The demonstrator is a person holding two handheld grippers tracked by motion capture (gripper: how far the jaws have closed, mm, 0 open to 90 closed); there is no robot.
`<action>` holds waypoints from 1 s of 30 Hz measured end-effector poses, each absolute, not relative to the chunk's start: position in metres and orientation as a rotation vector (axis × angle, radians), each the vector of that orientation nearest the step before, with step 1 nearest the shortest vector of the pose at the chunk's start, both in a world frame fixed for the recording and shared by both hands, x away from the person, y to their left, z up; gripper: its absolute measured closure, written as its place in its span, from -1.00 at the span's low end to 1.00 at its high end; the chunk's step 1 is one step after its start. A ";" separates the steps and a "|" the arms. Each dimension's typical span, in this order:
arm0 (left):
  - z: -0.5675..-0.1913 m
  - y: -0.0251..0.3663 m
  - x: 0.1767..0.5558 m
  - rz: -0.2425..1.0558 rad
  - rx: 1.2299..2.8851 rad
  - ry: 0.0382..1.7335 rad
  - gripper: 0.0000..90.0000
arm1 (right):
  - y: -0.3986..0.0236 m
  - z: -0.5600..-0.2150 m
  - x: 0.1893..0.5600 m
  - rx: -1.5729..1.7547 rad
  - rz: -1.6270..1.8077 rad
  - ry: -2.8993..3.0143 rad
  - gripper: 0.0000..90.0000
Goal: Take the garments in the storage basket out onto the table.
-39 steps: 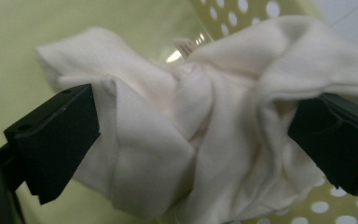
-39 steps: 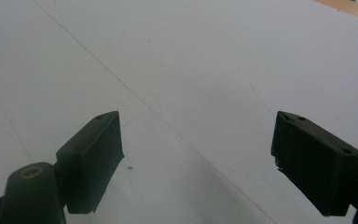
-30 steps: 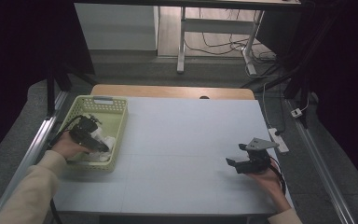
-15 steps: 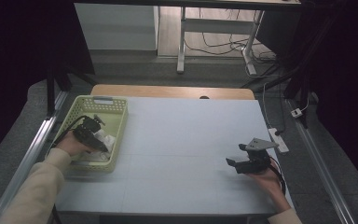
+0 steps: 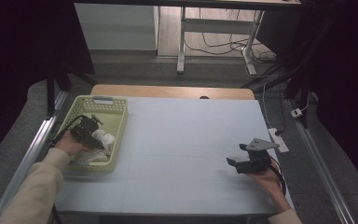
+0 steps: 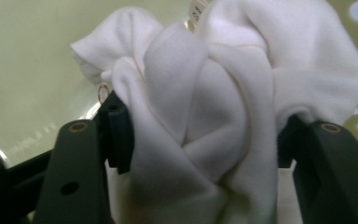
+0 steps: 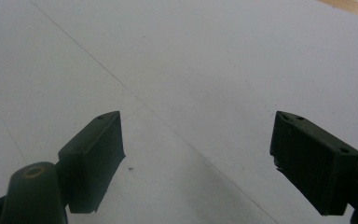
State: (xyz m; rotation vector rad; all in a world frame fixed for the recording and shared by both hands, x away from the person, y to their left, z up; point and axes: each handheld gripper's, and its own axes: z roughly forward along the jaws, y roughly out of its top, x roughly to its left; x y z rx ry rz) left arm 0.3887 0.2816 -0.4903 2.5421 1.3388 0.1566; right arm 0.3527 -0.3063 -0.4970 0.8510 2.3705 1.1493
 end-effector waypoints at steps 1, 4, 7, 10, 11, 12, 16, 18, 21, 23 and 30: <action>-0.490 0.282 0.388 0.159 2.537 1.338 -0.06 | -0.306 -0.497 0.353 0.852 1.149 2.370 -0.62; -0.490 0.284 0.388 0.161 2.528 1.338 0.00 | -0.306 -0.497 0.353 0.852 1.148 2.370 -0.62; -0.490 0.285 0.387 0.159 2.516 1.339 0.02 | -0.306 -0.497 0.353 0.853 1.146 2.371 -0.61; -0.490 0.286 0.386 0.161 2.502 1.342 0.03 | -0.306 -0.498 0.353 0.854 1.139 2.372 -0.61; -0.490 0.287 0.386 0.162 2.498 1.342 0.03 | -0.306 -0.498 0.353 0.854 1.140 2.371 -0.60; -0.490 0.287 0.386 0.161 2.494 1.343 0.03 | -0.306 -0.498 0.353 0.854 1.138 2.372 -0.60; -0.490 0.287 0.384 0.165 2.482 1.347 0.04 | -0.306 -0.498 0.353 0.855 1.136 2.370 -0.60; -0.490 0.287 0.384 0.168 2.481 1.346 0.04 | -0.306 -0.498 0.353 0.856 1.130 2.370 -0.60; -0.489 0.287 0.383 0.168 2.474 1.344 0.04 | -0.306 -0.498 0.353 0.859 1.125 2.372 -0.59; -0.489 0.288 0.382 0.170 2.471 1.341 0.04 | -0.306 -0.498 0.352 0.860 1.119 2.373 -0.59; -0.487 0.289 0.380 0.171 2.449 1.325 0.05 | -0.306 -0.499 0.353 0.867 1.115 2.370 -0.58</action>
